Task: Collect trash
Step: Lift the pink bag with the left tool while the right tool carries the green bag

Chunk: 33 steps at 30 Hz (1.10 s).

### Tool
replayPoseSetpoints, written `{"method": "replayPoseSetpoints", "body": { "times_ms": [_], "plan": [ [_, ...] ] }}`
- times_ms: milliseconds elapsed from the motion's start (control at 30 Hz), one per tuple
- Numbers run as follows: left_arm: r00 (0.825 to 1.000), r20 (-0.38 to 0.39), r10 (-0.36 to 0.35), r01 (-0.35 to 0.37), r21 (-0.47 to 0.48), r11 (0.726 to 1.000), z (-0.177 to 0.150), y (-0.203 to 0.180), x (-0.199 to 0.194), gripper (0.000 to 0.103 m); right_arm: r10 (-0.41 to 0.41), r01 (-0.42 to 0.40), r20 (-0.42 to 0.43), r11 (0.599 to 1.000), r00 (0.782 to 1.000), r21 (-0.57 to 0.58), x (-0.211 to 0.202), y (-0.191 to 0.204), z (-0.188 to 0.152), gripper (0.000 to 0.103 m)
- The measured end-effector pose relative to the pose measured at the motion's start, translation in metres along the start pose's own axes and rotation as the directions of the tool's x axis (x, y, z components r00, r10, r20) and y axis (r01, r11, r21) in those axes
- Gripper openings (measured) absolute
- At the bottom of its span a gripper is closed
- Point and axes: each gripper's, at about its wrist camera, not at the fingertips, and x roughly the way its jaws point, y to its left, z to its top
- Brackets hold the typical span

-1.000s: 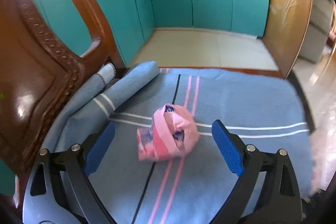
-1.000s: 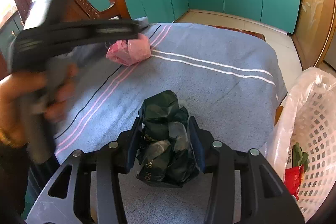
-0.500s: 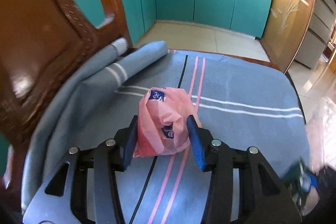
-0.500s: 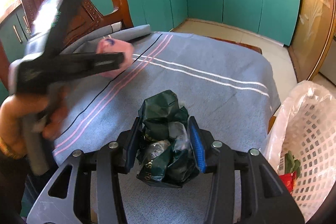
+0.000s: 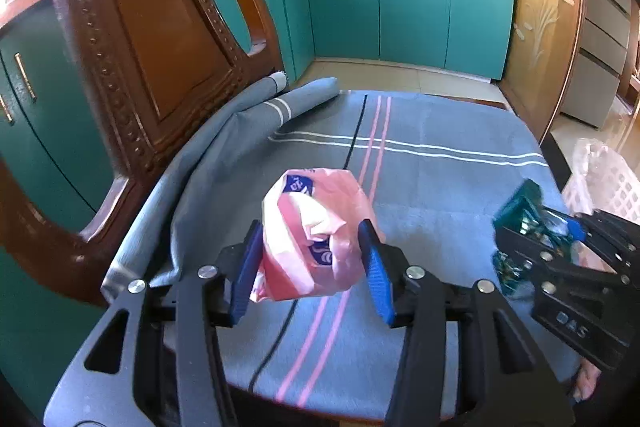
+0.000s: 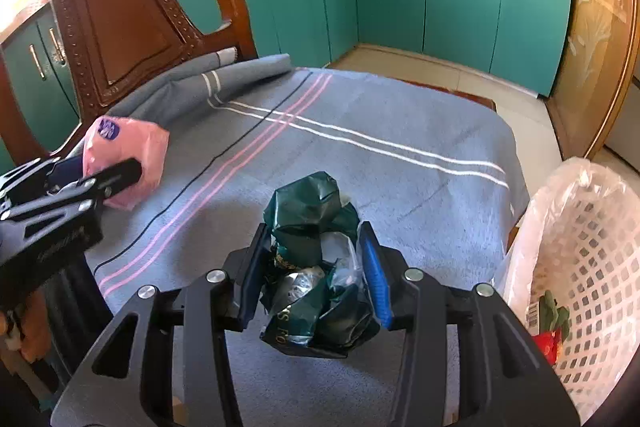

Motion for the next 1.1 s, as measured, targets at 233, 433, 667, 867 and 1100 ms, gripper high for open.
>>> {"method": "replayPoseSetpoints", "body": {
  "times_ms": [233, 433, 667, 867, 1100],
  "plan": [
    [0.999, -0.005, -0.035, 0.035, 0.006, 0.999, -0.01, -0.006, -0.01, 0.053, -0.005, 0.005, -0.008, 1.0, 1.0, -0.008, -0.001, 0.0, -0.002, 0.045],
    [0.999, -0.017, -0.045, 0.045, -0.006, 0.999, -0.013, -0.007, -0.006, 0.053, 0.0, 0.0, -0.016, 1.0, 1.0, -0.005, 0.0, 0.001, -0.001, 0.045],
    [0.998, 0.061, -0.013, 0.013, 0.001, 1.0, -0.006, -0.006, -0.029, 0.053, 0.001, -0.001, 0.002, 1.0, 1.0, -0.008, -0.003, 0.002, 0.0, 0.045],
    [0.993, 0.117, -0.017, 0.015, 0.018, 1.0, 0.0, -0.01, -0.05, 0.053, 0.016, -0.017, 0.069, 1.0, 0.997, 0.013, -0.023, -0.004, 0.004, 0.045],
    [0.987, 0.15, -0.05, 0.043, 0.053, 0.998, 0.004, -0.024, -0.064, 0.053, 0.02, -0.038, 0.219, 0.996, 0.975, 0.078, -0.073, -0.026, 0.012, 0.045]
  ]
}}
